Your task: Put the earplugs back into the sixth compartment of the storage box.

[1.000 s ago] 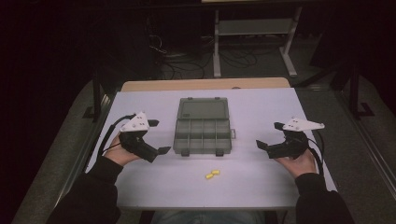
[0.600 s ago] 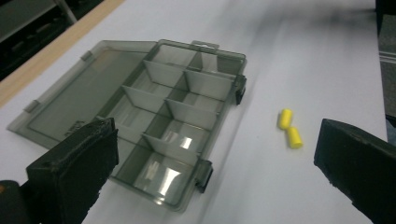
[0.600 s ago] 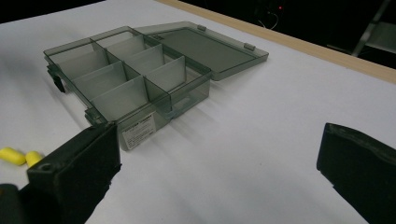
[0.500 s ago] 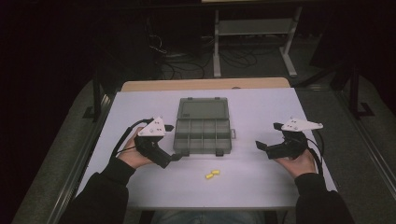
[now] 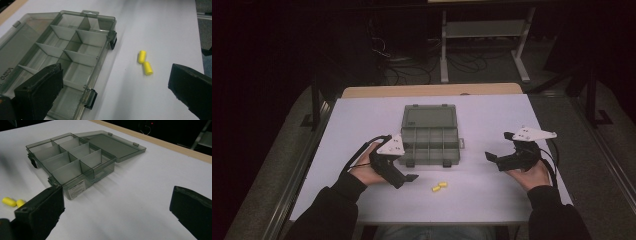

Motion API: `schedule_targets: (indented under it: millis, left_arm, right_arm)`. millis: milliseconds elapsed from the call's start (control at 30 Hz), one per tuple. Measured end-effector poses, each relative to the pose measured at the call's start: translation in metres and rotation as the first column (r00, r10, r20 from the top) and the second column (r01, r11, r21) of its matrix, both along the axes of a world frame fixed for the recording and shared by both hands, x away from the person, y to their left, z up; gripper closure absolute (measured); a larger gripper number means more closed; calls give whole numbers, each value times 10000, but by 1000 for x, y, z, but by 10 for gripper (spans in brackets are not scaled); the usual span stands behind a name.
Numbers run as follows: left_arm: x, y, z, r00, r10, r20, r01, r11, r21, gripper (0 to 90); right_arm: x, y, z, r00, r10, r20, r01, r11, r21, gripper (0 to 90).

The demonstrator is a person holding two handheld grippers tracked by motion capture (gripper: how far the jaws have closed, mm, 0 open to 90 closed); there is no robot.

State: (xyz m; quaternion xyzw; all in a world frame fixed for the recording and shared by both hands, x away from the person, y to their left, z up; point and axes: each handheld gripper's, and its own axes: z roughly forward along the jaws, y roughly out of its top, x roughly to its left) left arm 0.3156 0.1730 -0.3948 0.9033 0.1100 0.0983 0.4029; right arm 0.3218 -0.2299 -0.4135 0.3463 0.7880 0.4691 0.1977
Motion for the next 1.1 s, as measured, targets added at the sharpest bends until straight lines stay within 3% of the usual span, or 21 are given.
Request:
schedule_targets:
  millis: [500,833,1100]
  left_arm:
    - [-3,-25,-18,9977,-573,-363,589,9972,471,0]
    - [-8,-44,-28,9918,-1117,-619,1167,9896,836,0]
    - [-7,-58,-38,9830,-1141,-1436,1348,9804,1435,51]
  right_arm:
    - [0,-1,1,10000,16,-4,-16,10000,89,0]
    - [-1,-1,1,10000,39,1,-39,9999,149,0]
    - [0,0,1,10000,63,-24,-63,9999,138,0]
